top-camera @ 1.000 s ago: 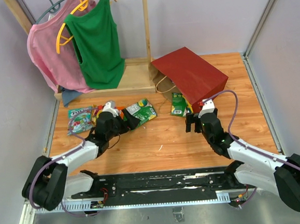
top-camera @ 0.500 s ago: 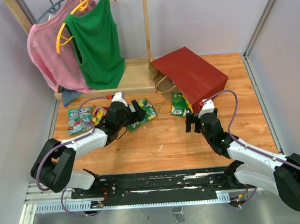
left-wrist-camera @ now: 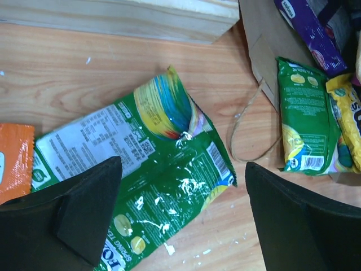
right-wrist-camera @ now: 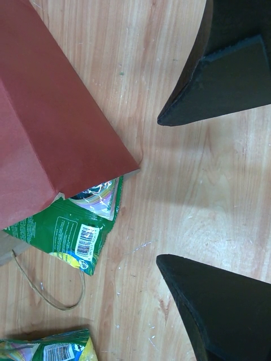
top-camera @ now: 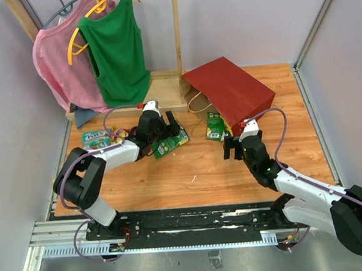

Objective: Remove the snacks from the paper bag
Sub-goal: Adjust the snack at the center of the board.

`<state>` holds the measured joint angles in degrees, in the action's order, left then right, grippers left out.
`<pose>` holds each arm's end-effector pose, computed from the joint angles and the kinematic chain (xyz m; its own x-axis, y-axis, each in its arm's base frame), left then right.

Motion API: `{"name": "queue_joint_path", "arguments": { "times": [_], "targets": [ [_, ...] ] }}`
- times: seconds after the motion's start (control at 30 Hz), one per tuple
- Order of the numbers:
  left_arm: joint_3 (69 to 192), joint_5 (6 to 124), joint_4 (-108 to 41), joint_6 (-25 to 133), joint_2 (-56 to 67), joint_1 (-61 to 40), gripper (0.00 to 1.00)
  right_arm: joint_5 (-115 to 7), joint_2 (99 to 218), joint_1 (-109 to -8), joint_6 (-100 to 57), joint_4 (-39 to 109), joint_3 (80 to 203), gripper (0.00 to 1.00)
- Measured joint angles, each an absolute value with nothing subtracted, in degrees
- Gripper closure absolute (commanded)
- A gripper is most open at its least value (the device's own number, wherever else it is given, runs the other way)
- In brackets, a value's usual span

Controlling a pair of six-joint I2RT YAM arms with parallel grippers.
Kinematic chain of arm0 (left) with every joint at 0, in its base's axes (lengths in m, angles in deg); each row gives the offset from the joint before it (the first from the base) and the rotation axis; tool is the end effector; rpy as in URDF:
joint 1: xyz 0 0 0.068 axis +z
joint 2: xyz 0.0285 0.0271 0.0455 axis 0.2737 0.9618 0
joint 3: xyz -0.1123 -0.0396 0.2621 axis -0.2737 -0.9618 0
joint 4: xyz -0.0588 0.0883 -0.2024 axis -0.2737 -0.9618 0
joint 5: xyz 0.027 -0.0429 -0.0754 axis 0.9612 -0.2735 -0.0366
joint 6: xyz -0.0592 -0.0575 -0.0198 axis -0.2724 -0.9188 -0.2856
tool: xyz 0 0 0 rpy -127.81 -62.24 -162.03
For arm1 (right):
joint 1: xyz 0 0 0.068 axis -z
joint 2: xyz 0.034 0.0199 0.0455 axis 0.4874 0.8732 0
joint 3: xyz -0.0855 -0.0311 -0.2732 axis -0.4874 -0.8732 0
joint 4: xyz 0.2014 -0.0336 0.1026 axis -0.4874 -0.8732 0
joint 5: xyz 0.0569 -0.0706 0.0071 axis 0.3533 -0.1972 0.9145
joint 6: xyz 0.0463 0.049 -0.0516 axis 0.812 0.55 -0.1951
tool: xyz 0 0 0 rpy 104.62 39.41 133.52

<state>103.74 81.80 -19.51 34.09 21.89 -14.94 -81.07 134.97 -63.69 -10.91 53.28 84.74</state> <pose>0.3016 -0.1673 0.2110 -0.5707 -0.2553 -0.7805 0.1202 0.9142 -0.3869 0.1836 0.0955 0.2153 -0.3609 0.0962 -0.9276 -0.1699 0.9712 0.1668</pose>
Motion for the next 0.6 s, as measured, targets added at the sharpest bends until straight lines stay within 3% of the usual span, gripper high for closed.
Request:
{"name": "queue_joint_path", "arguments": {
  "times": [0.6],
  "targets": [
    [104.7,77.1,-18.2,35.3,28.5,-10.1,0.11,-81.1,134.9,-63.7,-10.9,53.3,84.7,0.00]
  ]
}}
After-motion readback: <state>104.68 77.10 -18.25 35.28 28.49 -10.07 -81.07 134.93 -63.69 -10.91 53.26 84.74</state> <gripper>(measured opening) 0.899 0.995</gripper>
